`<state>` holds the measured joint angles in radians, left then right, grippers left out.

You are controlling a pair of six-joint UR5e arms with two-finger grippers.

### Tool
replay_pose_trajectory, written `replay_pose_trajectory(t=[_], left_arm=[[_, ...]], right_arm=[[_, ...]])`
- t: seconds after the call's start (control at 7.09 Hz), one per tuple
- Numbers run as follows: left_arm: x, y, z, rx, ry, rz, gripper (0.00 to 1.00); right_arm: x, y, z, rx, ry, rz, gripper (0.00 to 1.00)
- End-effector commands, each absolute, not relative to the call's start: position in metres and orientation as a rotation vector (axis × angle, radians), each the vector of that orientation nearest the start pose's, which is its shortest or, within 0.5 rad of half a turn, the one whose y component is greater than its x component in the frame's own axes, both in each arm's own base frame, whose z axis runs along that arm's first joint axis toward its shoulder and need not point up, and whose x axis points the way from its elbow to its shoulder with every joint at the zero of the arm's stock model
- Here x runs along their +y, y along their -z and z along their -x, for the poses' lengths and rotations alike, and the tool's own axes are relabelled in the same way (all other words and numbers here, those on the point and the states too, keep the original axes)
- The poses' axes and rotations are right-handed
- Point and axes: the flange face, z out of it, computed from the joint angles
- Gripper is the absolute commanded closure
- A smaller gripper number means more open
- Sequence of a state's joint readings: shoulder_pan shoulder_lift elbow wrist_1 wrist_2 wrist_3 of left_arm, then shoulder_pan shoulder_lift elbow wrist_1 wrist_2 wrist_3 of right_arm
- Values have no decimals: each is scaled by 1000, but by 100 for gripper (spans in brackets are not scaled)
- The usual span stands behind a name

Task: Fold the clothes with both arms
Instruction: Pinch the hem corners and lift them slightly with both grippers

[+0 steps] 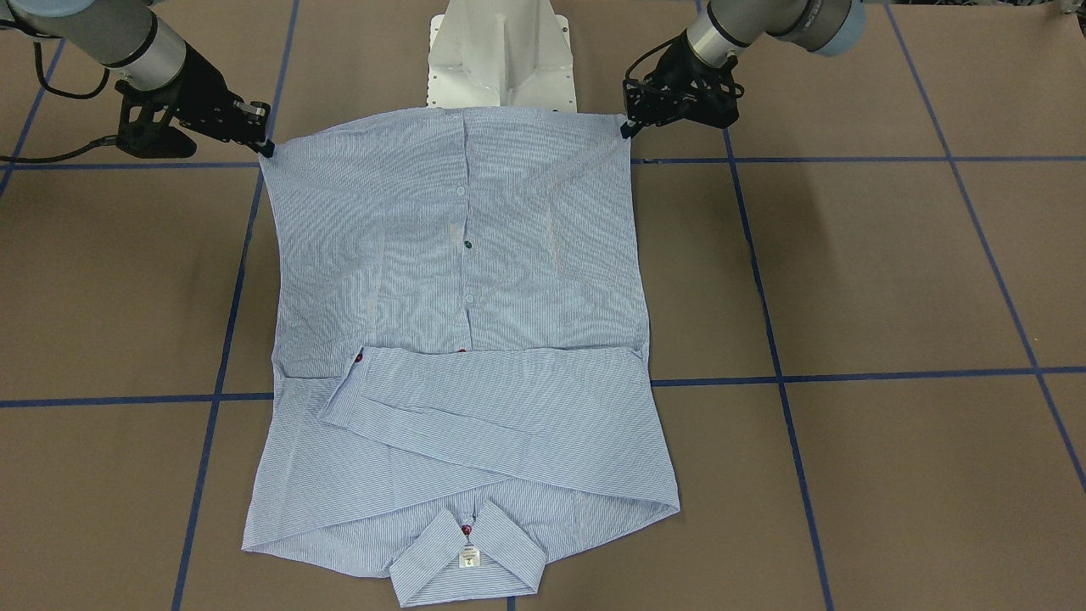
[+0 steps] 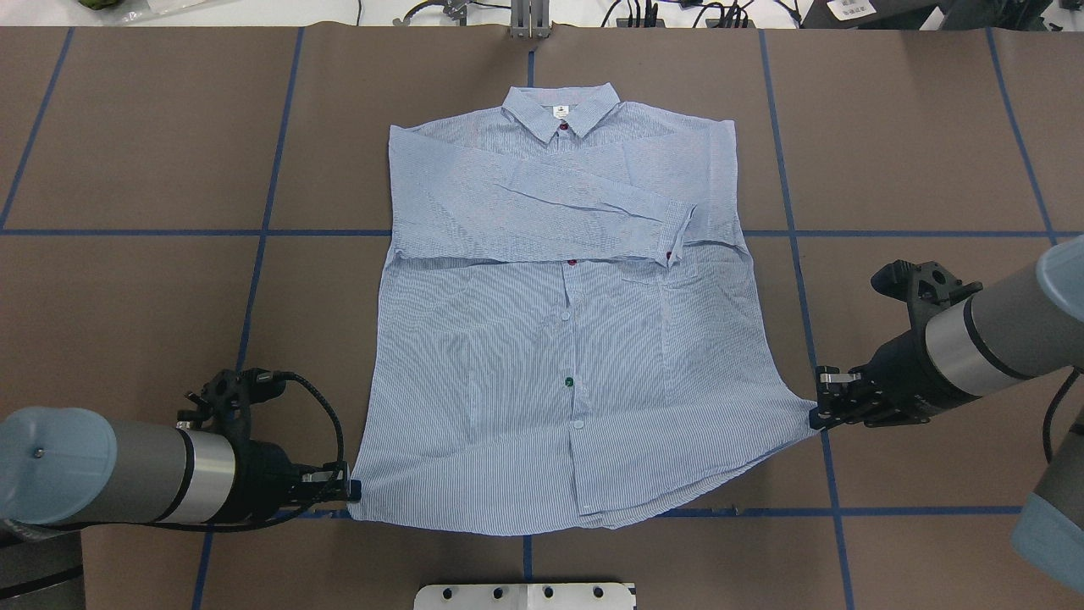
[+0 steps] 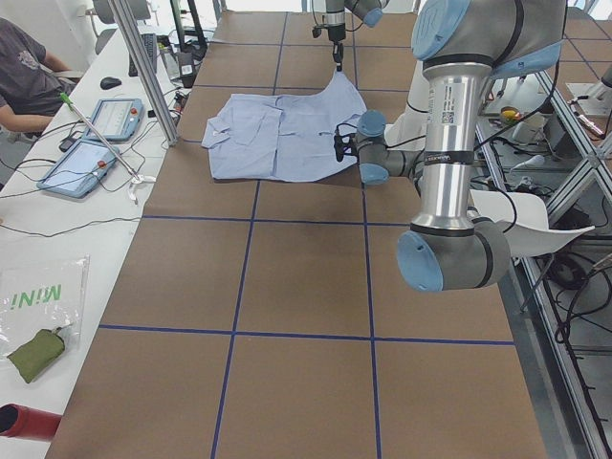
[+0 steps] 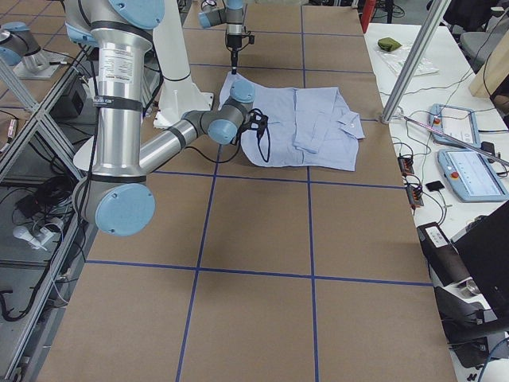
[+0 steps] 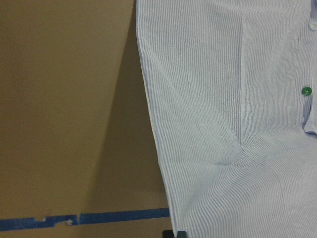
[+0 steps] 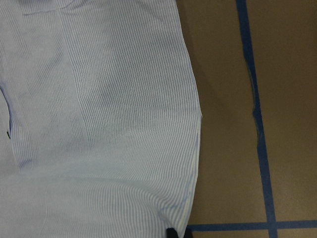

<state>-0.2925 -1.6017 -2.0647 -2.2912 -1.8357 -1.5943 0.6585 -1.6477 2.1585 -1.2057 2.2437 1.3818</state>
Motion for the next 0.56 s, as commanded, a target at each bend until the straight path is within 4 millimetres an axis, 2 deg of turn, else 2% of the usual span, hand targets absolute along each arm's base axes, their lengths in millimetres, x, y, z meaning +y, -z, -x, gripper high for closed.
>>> replay_pose_trajectory(t=[0.0, 0.42], left_arm=[[-241, -327, -426, 1257, 109, 60, 100], [-242, -326, -426, 1258, 111, 58, 100]], right_arm=[[-322, -370, 299, -1019, -133, 228, 100], [-325, -371, 298, -1018, -139, 226, 100]])
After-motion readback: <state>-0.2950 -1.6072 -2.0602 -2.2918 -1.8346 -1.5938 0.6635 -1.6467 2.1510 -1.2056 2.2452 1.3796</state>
